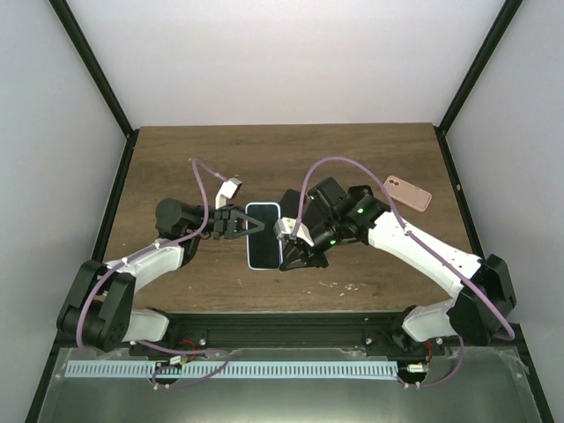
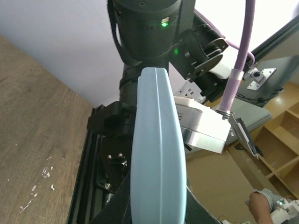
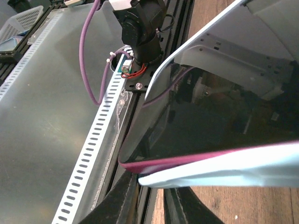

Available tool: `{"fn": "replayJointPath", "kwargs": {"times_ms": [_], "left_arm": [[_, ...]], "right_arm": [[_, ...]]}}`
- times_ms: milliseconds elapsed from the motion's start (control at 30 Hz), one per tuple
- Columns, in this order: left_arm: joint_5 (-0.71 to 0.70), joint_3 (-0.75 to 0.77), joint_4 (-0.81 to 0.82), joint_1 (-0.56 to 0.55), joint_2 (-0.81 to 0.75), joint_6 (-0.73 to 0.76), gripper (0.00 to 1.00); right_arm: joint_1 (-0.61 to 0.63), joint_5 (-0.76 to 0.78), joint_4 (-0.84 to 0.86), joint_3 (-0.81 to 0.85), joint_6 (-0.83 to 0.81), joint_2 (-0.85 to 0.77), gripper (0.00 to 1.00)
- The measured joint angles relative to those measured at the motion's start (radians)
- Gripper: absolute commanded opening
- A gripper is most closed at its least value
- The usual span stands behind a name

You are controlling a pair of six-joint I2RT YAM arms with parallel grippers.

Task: Take the phone out of the phone case
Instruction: Remove the phone case from the phone.

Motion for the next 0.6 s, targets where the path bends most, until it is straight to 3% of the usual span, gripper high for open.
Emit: {"fn": "replayJointPath", "kwargs": {"times_ms": [300,467,600], "left_arm": [[0.011,0.0,0.211,0.004,0.05,-0.136,0.0],[-0.042,0.0,0.231,0.016,0.053,-0.15,0.0],[-0.091,0.0,0.229,0.025,0.053,-0.145,0.0]], "right_arm": [[-0.005,0.025,0.04,-0.008,0.059,-0.005,0.09],[-0.053,0.011,0.11,-0.031,0.168,-0.028,0.26],[-0.103,0.012,0.154,-0.031,0.265,-0.019,0.31]]}}
